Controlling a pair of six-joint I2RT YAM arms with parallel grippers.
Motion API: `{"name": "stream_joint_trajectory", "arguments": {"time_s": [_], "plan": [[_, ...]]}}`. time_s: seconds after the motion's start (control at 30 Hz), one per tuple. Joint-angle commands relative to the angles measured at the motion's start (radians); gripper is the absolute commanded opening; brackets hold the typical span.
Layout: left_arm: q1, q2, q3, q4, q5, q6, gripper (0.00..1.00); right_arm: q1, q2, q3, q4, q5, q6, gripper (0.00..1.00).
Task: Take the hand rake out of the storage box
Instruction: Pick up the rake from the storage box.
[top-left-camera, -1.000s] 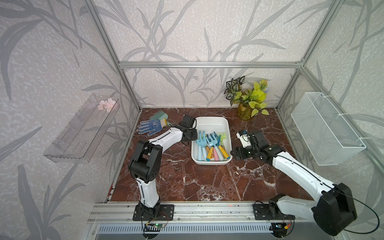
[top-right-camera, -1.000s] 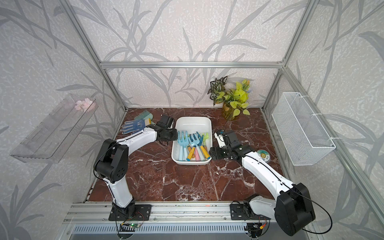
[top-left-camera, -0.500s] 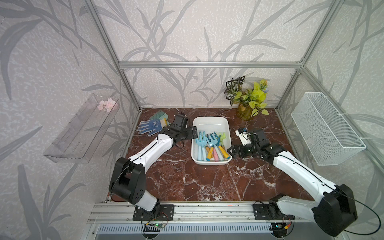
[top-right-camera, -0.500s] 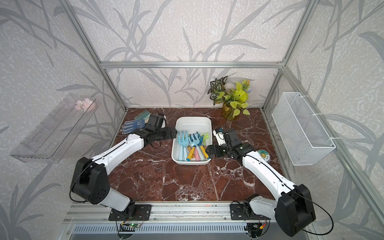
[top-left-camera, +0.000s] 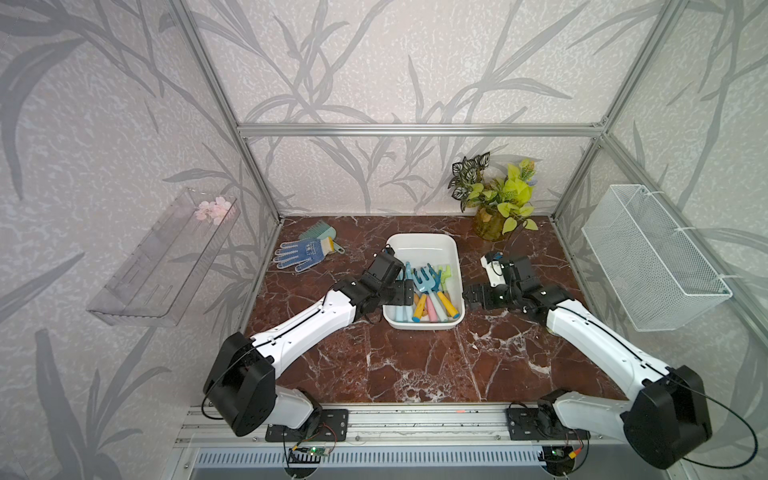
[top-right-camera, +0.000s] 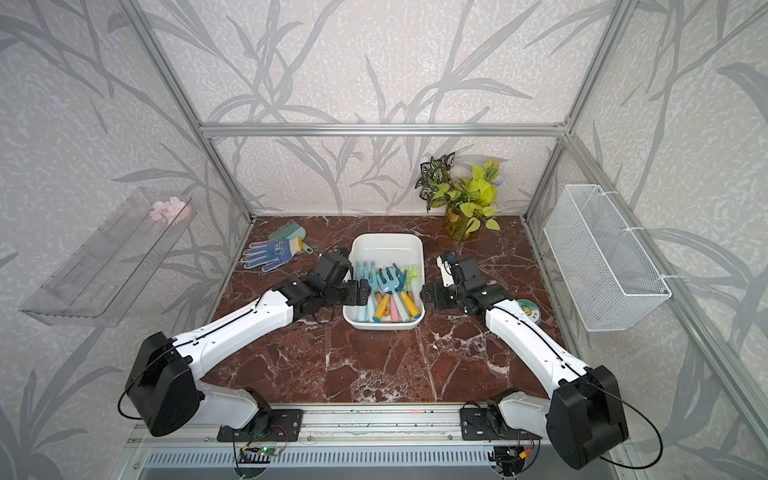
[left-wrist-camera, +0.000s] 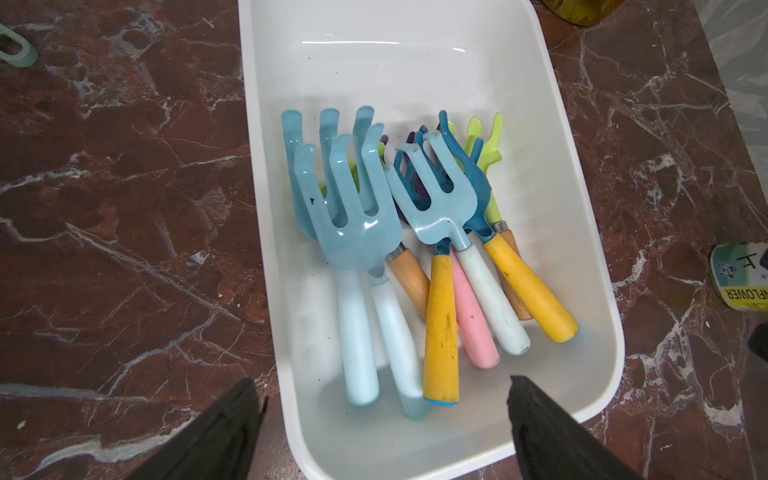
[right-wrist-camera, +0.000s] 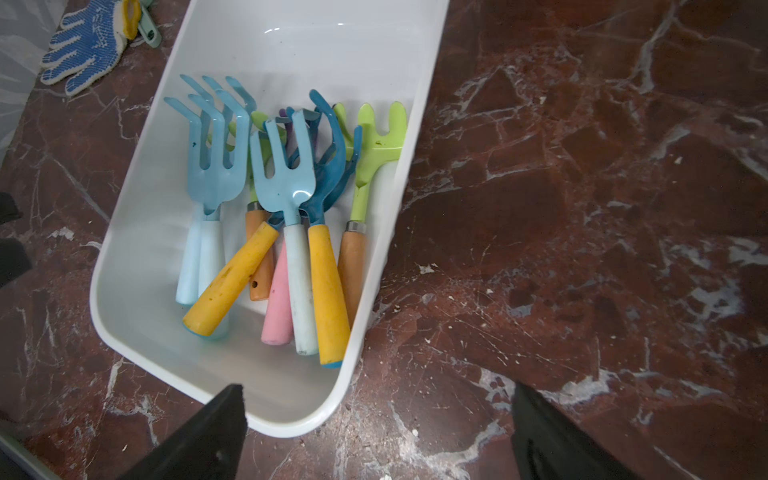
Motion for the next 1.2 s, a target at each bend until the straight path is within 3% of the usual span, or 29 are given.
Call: {"name": "stream_joint_trajectory", "arguments": {"time_s": [0.0, 0.23, 0.37, 0.53, 1.17], "plan": [[-0.027, 0.059, 0.041, -0.03, -0.076, -0.037, 0.84, -0.047, -0.088, -0.055, 0.026, 0.021, 0.028, 0.99], [-0.073, 0.191, 0.11, -0.033, -0.096, -0.069, 0.74, -0.123, -0.127, -0.072, -0.017, 0.002, 0.013, 0.99], [-0.084, 0.256, 0.146, -0.044, -0.12, -0.076, 0.63, -0.129, -0.164, -0.092, -0.015, 0.028, 0.012, 0.9], [-0.084, 0.323, 0.187, -0.049, -0.141, -0.089, 0.48, -0.139, -0.196, -0.106, -0.017, 0.034, 0.012, 0.86], [-0.082, 0.491, 0.297, -0.104, -0.188, -0.106, 0.39, -0.155, -0.207, -0.125, -0.001, -0.022, 0.025, 0.82]]}}
